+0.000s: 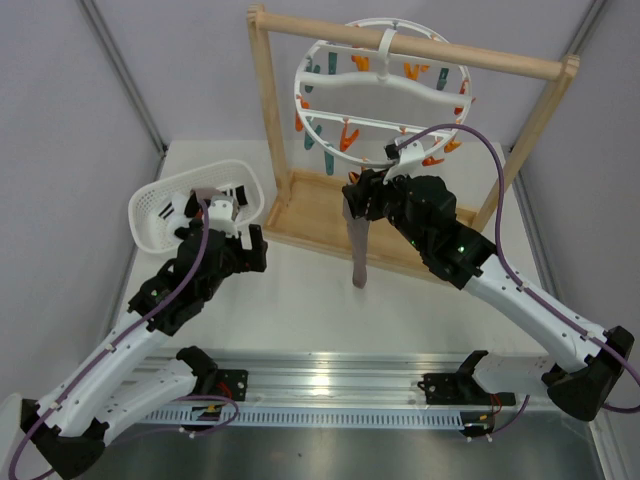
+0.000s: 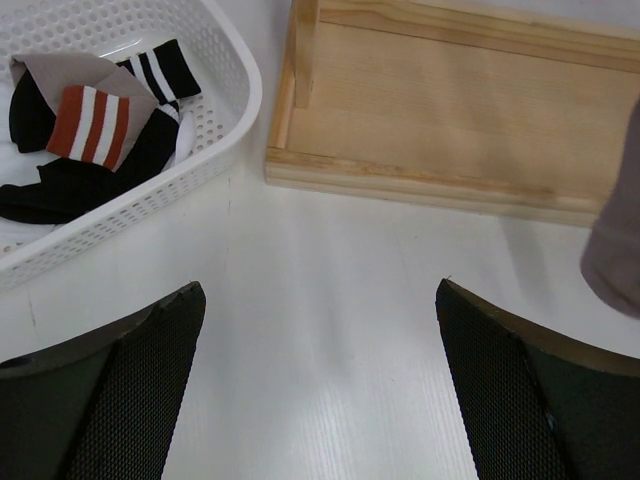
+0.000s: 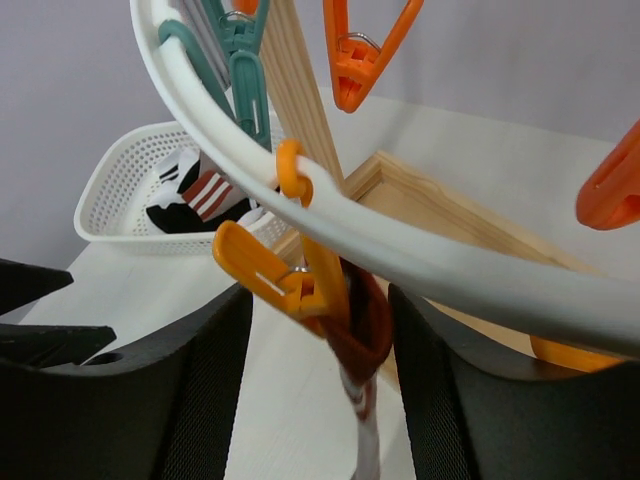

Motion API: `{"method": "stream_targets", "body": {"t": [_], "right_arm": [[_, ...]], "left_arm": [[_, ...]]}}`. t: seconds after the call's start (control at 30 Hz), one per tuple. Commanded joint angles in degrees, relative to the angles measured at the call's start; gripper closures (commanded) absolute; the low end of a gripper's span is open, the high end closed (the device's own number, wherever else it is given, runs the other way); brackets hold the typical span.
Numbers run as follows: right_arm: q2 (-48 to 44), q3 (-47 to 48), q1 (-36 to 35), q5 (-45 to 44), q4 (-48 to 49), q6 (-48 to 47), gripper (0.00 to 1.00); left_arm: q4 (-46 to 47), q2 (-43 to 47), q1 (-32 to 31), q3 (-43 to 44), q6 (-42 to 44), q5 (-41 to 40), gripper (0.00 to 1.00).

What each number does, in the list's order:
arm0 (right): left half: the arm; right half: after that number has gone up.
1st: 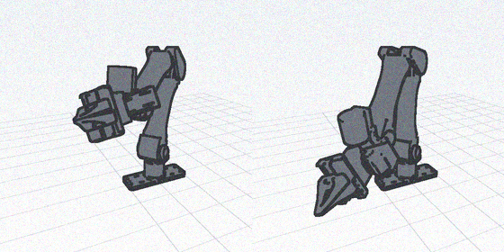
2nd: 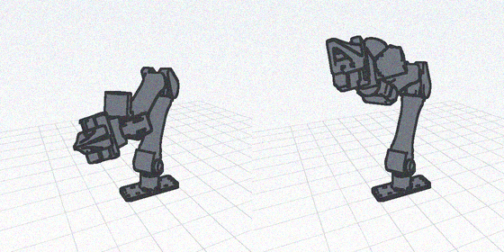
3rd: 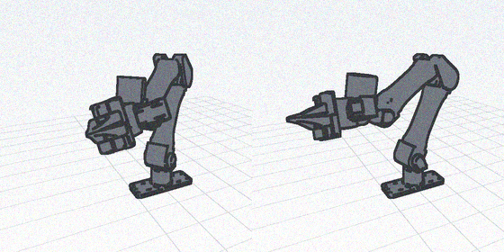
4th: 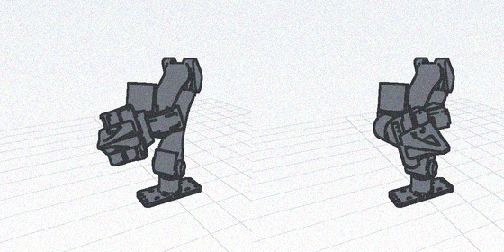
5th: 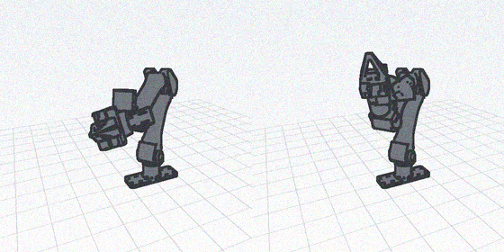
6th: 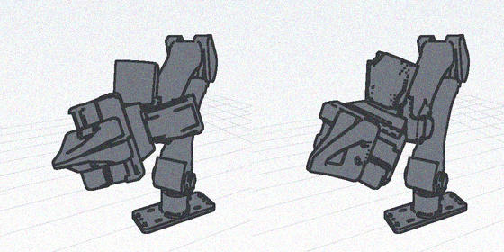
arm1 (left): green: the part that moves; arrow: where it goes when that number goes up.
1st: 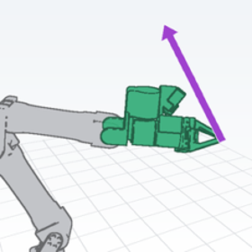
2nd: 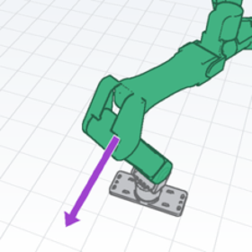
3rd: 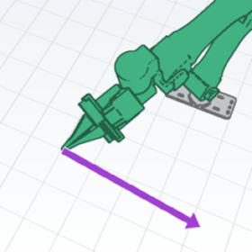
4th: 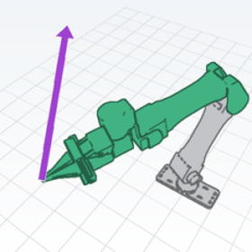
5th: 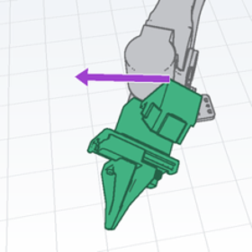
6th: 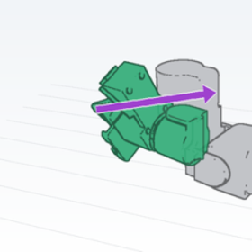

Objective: Clip the socks to the hanger
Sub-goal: Rotate the hanger at the clothesline.

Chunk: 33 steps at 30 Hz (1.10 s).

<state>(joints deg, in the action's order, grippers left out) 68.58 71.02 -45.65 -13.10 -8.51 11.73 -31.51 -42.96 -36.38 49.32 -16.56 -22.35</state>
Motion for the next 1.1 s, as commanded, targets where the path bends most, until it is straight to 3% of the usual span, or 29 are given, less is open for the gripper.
{"method": "stream_targets", "body": {"t": [0.0,0.2,0.7,0.9,1.07], "right_arm": [[0.42,-0.18,0.65,-1.22,3.59,-0.48,0.41],[-1.69,-1.24,1.96,-2.80,3.59,0.40,0.49],[-12.06,-3.53,17.87,-5.44,-2.29,2.78,0.51],[-14.96,-0.72,17.44,1.04,-8.18,-0.74,0.48],[-16.46,2.36,9.20,0.90,-10.91,-4.51,0.43]], "left_arm": [[-0.13,0.42,0.61,-0.10,-1.11,-0.59,0.01],[-0.22,0.68,0.61,-0.10,-1.02,-0.50,0.01],[-0.13,0.60,0.79,-0.10,-0.93,0.46,0.01],[-0.13,0.16,0.87,-0.10,-1.02,0.73,0.00],[-0.13,-0.11,0.96,-0.10,-1.20,0.82,0.01]]}}
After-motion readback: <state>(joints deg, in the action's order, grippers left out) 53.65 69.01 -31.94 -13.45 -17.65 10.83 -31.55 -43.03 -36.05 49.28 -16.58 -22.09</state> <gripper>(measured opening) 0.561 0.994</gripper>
